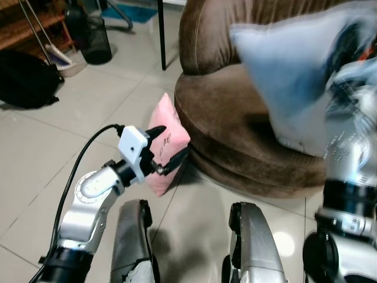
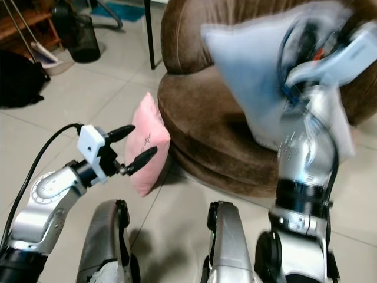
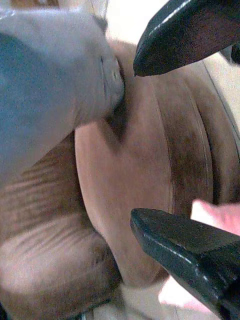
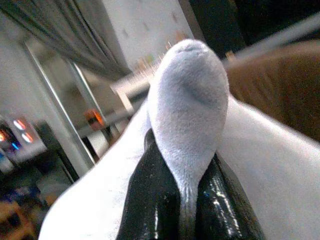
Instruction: Move the pillow to the sofa from floor
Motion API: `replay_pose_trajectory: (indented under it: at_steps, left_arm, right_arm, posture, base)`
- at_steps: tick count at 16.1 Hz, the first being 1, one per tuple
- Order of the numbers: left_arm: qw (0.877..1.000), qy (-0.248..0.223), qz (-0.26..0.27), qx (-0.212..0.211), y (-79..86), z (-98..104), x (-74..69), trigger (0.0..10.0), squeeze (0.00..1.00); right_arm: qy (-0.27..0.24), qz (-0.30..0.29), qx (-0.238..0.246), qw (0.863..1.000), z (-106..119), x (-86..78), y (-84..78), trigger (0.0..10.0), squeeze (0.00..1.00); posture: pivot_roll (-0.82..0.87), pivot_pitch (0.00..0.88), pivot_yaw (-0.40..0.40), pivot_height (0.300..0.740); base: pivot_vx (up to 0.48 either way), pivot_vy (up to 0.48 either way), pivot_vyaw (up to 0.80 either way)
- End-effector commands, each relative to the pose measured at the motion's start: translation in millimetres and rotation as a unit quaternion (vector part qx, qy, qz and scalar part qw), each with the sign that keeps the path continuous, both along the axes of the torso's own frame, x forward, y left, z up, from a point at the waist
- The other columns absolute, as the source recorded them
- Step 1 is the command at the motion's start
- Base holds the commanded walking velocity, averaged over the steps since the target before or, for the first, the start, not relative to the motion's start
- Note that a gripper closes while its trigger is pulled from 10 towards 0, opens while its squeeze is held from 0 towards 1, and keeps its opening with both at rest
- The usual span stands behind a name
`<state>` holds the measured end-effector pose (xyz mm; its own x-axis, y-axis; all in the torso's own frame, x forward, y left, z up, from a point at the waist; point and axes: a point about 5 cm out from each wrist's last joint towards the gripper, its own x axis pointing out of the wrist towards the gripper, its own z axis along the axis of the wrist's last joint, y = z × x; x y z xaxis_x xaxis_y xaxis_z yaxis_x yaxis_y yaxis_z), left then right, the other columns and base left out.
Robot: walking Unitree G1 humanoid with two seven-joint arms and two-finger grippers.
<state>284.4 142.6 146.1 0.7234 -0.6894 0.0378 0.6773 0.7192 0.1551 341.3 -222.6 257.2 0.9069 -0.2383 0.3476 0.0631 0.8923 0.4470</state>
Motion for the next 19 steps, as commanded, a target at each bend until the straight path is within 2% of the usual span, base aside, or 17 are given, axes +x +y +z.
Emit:
replay_pose_trajectory:
  at_steps: [1, 3, 8, 10, 14, 19]
  left_arm:
    - [0.999, 0.011, 0.026, 0.02, -0.2, -5.1, 5.0, 10.0, 0.0]
    - [0.999, 0.014, 0.03, 0.01, -3.6, -4.4, 7.9, 10.0, 0.0]
    - [0.999, 0.019, 0.041, 0.015, -9.9, -7.9, 7.4, 10.0, 0.0]
    - [0.998, 0.034, 0.048, 0.007, -13.8, -10.7, 7.7, 10.0, 0.0]
    - [0.997, 0.027, 0.076, 0.006, -19.5, -10.9, 12.0, 10.0, 0.0]
    - [0.996, 0.021, 0.085, 0.013, -17.3, -8.3, 13.4, 10.0, 0.0]
  right_arm:
    - [0.058, 0.001, -0.004, 0.998, -26.8, 1.8, -0.3, 10.0, 0.0]
    - [0.099, 0.002, -0.011, 0.995, -45.2, -3.5, -3.4, 10.0, 0.0]
    - [0.139, -0.022, -0.031, 0.99, -65.6, -17.4, -8.1, 10.0, 0.0]
    - [0.146, -0.026, -0.032, 0.988, -68.2, -21.5, -8.3, 10.0, 0.0]
    - [0.148, -0.03, -0.035, 0.988, -69.2, -24.7, -7.4, 10.0, 0.0]
    - [0.152, -0.032, -0.04, 0.987, -70.5, -29.0, -4.4, 10.0, 0.0]
  posture:
    - [0.0, 0.03, -0.008, 0.5]
    - [-0.02, 0.015, -0.004, 0.5]
    - [-0.01, 0.023, -0.02, 0.54]
    - [-0.01, 0.023, -0.022, 0.565]
    - [-0.01, 0.034, -0.017, 0.6]
    - [-0.01, 0.043, -0.014, 0.65]
  base:
    - [0.0, 0.0, 0.0]
    - [0.0, 0.0, 0.0]
    - [0.0, 0.0, 0.0]
    - [0.0, 0.0, 0.0]
    - [0.0, 0.0, 0.0]
    - [0.0, 0.0, 0.0]
